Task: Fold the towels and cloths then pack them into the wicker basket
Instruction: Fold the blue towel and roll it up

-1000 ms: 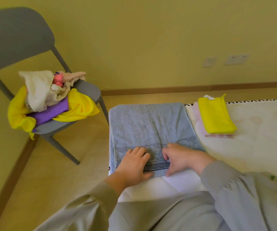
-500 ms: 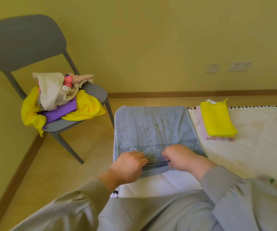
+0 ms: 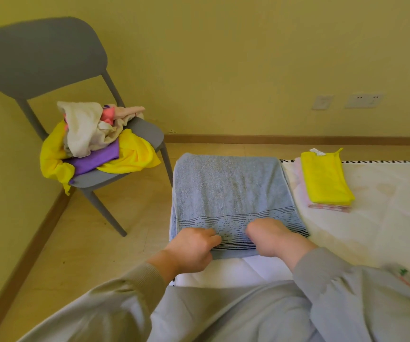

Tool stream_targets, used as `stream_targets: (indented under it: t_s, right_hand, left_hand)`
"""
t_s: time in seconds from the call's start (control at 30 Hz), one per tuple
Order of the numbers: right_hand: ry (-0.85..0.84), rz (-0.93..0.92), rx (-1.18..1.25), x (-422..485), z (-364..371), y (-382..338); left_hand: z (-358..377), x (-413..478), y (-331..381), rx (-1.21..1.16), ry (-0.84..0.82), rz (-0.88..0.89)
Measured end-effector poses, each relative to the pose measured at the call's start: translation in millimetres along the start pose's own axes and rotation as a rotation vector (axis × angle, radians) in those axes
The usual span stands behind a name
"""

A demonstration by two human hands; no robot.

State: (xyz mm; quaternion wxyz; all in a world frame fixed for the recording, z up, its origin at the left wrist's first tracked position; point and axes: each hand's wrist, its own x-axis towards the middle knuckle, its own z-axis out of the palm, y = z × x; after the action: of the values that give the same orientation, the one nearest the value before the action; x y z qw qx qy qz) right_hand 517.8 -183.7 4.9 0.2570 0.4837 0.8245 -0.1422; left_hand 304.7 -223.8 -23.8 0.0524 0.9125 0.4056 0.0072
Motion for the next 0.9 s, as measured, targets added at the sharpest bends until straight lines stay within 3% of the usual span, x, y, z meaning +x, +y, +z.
stream_targets:
  t_s: [0.33, 0.5, 0.6, 0.8, 0.9]
  right_hand:
    - [0.029, -0.058, 0.112, 1.3, -2.7, 0.6]
    - [-0.009, -0.060, 0.127, -1.3, 0.6, 0.2]
    - [-0.075, -0.055, 0.136, 2.1, 7.8, -2.3]
    - [-0.152, 0.032, 0.070, 3.5, 9.6, 0.4]
    - [-0.202, 0.079, 0.094, 1.3, 10.7, 0.1]
  left_hand:
    - [1.1, 5.2, -3.3, -0.054, -0.102, -0.018]
    - [-11.5, 14.8, 0.6, -0.044, -0.293, -0.032]
    - [-7.4, 14.8, 4.1, -0.070, -0.428, -0.082]
    - [-10.7, 13.5, -4.6, -0.140, -0.547, -0.179]
    - [-9.7, 11.4, -13.3, -0.342, -0.522, -0.344]
